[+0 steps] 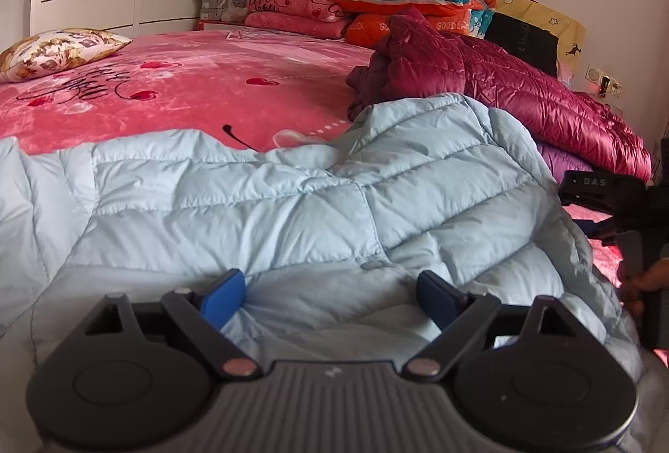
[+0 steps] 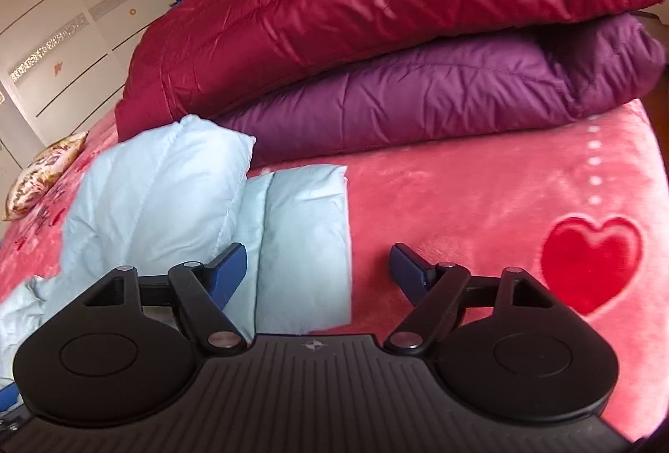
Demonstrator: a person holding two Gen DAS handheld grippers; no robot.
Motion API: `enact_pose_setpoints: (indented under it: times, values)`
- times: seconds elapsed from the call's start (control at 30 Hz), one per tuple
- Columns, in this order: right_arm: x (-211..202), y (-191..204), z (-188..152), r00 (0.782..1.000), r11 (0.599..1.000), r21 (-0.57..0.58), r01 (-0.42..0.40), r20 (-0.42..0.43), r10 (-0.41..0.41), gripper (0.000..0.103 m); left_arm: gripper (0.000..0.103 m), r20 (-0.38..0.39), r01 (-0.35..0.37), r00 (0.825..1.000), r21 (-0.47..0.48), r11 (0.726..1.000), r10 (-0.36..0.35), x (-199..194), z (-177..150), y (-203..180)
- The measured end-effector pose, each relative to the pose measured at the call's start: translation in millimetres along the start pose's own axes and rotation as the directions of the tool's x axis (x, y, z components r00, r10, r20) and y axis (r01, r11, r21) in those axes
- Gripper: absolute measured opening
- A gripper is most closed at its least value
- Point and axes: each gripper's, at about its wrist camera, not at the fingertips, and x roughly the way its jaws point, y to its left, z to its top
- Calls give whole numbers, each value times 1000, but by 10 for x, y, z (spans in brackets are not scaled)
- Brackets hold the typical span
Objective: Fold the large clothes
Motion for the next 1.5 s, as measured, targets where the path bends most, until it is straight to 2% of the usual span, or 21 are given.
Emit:
enact_pose_setpoints:
  times: [0.2,0.23,0.3,0.33,0.37,0.43,0.5,0.53,0.57,0.77,0.9,1.13,1.3,1.5]
  values:
    - [94,71,-27,999,1000,10,-28,20,28,96,89,-6,20,1000,-23,1000,-20,-13,22,1]
    - [110,72,-3,1000,1000,0,-24,17,24,92,89,-6,22,1000,-26,999,-23,-16,23,0]
    - [152,120,40,1000,1000,-26,-8,13,8,75,89,-7,27,1000,-36,999,-27,-22,32,-2]
    - [151,155,24,1000,999,-44,6,10,-6,60,89,-7,29,1000,-41,999,-29,-25,39,2]
    - [151,193,14,1000,998,-63,20,10,-20,50,89,-5,33,999,-48,998,-33,-30,48,9]
    - [140,272,-6,999,995,-90,40,14,-39,42,89,-1,44,999,-62,997,-44,-44,67,28]
    - [120,329,-13,999,994,-100,51,16,-49,30,89,3,53,999,-72,996,-53,-54,83,45]
    - [93,371,-21,998,993,-105,59,22,-57,21,89,6,57,998,-78,995,-56,-60,90,53]
    - [63,409,-20,997,991,-112,72,32,-69,18,89,9,60,998,-83,995,-59,-69,96,61]
    - [-205,608,56,983,980,-118,157,112,-144,10,89,39,72,997,-113,991,-68,-129,148,128]
    - [-506,648,155,959,964,-123,235,191,-210,9,89,59,73,996,-133,988,-66,-176,186,200]
    - [-1102,550,445,908,942,-63,330,292,-299,8,89,93,59,995,-172,983,-43,-244,269,360]
    - [-1527,686,702,882,948,-29,317,377,-283,8,89,115,34,993,-224,974,-9,-285,329,551]
    - [-2004,1212,846,865,973,-75,219,476,-158,8,89,131,8,991,-302,953,33,-322,370,814]
